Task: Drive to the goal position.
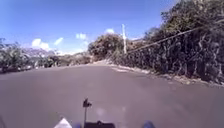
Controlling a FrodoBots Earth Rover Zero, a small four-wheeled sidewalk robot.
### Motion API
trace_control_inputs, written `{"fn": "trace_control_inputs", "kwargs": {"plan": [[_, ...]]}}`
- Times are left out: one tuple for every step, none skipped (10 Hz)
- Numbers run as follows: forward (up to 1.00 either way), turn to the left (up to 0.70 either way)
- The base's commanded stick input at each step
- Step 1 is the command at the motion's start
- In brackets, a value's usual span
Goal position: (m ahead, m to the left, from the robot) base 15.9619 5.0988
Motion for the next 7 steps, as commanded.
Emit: {"fn": "trace_control_inputs", "kwargs": {"plan": [[0.50,0.00],[0.50,0.00],[0.50,0.00],[0.50,0.00],[0.50,0.00],[0.50,0.00],[0.50,0.00]]}}
